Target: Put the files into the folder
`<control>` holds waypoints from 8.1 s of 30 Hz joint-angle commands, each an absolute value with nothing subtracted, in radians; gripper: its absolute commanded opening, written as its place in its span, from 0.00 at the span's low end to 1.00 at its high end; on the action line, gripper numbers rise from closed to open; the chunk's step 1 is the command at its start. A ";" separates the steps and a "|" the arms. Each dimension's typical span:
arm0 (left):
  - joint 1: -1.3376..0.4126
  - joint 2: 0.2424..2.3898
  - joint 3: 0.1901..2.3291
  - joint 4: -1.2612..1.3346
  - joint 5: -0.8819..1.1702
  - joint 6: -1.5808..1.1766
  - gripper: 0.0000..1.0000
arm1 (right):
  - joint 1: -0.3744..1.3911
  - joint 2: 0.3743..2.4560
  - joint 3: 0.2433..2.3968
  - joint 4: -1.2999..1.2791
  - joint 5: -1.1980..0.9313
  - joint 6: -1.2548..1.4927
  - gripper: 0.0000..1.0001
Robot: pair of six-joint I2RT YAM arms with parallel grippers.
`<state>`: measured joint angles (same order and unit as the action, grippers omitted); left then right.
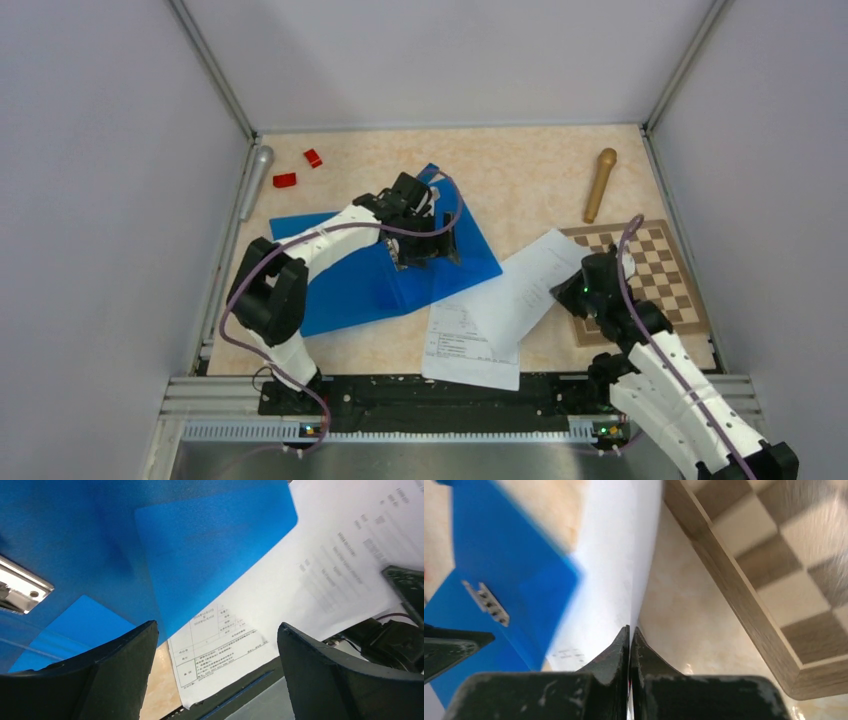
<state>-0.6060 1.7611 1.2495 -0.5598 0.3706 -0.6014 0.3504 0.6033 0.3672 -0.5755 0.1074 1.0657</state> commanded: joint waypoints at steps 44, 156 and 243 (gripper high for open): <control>-0.009 1.211 0.965 -0.703 0.203 -0.588 0.99 | 0.391 1.999 1.702 -0.675 -0.669 0.116 0.00; -0.009 1.194 0.912 -0.715 0.230 -0.561 0.99 | 0.371 2.146 1.555 -0.281 -0.775 0.309 0.45; -0.011 1.198 0.901 -0.718 0.235 -0.572 0.99 | 0.368 2.215 1.550 -0.381 -0.917 0.178 0.00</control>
<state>-0.0139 1.2209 0.9047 -0.7341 0.2237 -0.5732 0.3637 2.2082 1.5017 -0.3836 -0.8806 0.2115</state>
